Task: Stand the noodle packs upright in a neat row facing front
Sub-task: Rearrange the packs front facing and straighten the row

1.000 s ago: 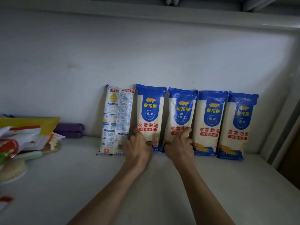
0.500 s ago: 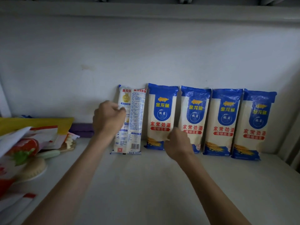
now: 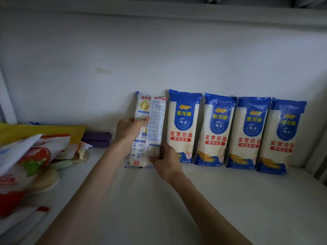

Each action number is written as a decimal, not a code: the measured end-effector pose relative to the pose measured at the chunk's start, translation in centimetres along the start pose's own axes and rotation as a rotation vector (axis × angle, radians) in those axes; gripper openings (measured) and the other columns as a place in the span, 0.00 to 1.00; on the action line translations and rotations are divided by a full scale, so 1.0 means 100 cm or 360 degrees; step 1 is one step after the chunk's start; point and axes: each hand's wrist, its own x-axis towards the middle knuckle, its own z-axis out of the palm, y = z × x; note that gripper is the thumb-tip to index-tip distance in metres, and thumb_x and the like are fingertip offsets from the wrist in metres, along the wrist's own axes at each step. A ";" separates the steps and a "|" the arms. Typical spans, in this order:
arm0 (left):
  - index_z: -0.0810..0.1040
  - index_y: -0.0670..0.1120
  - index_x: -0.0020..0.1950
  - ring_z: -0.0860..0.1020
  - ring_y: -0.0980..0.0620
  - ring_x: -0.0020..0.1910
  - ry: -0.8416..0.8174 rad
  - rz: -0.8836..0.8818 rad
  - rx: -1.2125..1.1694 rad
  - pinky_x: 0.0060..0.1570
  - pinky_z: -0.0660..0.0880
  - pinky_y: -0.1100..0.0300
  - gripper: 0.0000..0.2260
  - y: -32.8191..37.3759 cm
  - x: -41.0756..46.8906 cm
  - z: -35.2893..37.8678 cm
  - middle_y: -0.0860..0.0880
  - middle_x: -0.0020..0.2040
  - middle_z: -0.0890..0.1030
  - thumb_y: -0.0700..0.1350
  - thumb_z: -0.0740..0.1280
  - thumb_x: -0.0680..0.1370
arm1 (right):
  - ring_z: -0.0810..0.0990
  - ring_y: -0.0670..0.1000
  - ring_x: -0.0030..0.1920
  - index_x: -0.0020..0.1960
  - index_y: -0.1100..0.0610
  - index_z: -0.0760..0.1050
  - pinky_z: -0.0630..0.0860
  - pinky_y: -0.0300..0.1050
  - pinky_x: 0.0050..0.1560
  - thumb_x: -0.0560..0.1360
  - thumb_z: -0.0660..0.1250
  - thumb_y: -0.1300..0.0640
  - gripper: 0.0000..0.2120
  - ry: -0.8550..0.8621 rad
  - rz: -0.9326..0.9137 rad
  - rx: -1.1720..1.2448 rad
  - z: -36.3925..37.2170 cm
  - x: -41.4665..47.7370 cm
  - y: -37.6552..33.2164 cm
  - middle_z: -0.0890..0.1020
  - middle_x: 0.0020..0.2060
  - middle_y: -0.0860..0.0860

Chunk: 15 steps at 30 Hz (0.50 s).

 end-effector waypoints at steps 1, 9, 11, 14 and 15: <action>0.85 0.48 0.48 0.85 0.48 0.47 -0.0053 0.0003 0.0015 0.52 0.80 0.49 0.10 -0.001 -0.002 0.001 0.49 0.45 0.87 0.49 0.76 0.70 | 0.81 0.51 0.53 0.59 0.58 0.75 0.77 0.37 0.45 0.72 0.70 0.65 0.16 -0.0006 0.0002 0.0031 -0.002 0.000 0.001 0.83 0.52 0.52; 0.80 0.43 0.58 0.83 0.46 0.50 -0.0335 -0.0101 -0.0069 0.49 0.79 0.49 0.16 0.007 0.000 -0.020 0.46 0.52 0.85 0.34 0.73 0.72 | 0.83 0.54 0.51 0.53 0.63 0.76 0.83 0.52 0.50 0.67 0.74 0.69 0.16 -0.0114 0.0051 0.0210 -0.012 -0.001 0.001 0.84 0.50 0.55; 0.79 0.42 0.58 0.84 0.45 0.50 -0.0391 -0.0082 -0.0087 0.46 0.80 0.49 0.16 0.012 0.003 -0.029 0.46 0.51 0.86 0.33 0.73 0.72 | 0.83 0.55 0.52 0.52 0.64 0.73 0.83 0.54 0.50 0.68 0.73 0.69 0.16 -0.0164 0.0066 0.0305 -0.017 -0.001 -0.003 0.83 0.50 0.57; 0.79 0.41 0.56 0.85 0.45 0.48 -0.0350 -0.0018 -0.0070 0.43 0.80 0.51 0.16 0.013 0.005 -0.034 0.47 0.47 0.87 0.32 0.74 0.70 | 0.82 0.55 0.54 0.55 0.62 0.70 0.81 0.55 0.54 0.71 0.73 0.66 0.17 -0.0261 0.0062 0.0485 -0.023 -0.001 -0.010 0.83 0.53 0.57; 0.79 0.40 0.56 0.85 0.45 0.48 -0.0343 -0.0012 -0.0072 0.43 0.80 0.50 0.15 0.012 0.005 -0.033 0.47 0.46 0.87 0.32 0.74 0.70 | 0.82 0.55 0.55 0.57 0.62 0.71 0.80 0.55 0.55 0.72 0.73 0.63 0.17 -0.0293 0.0030 0.0493 -0.024 -0.002 -0.012 0.83 0.54 0.56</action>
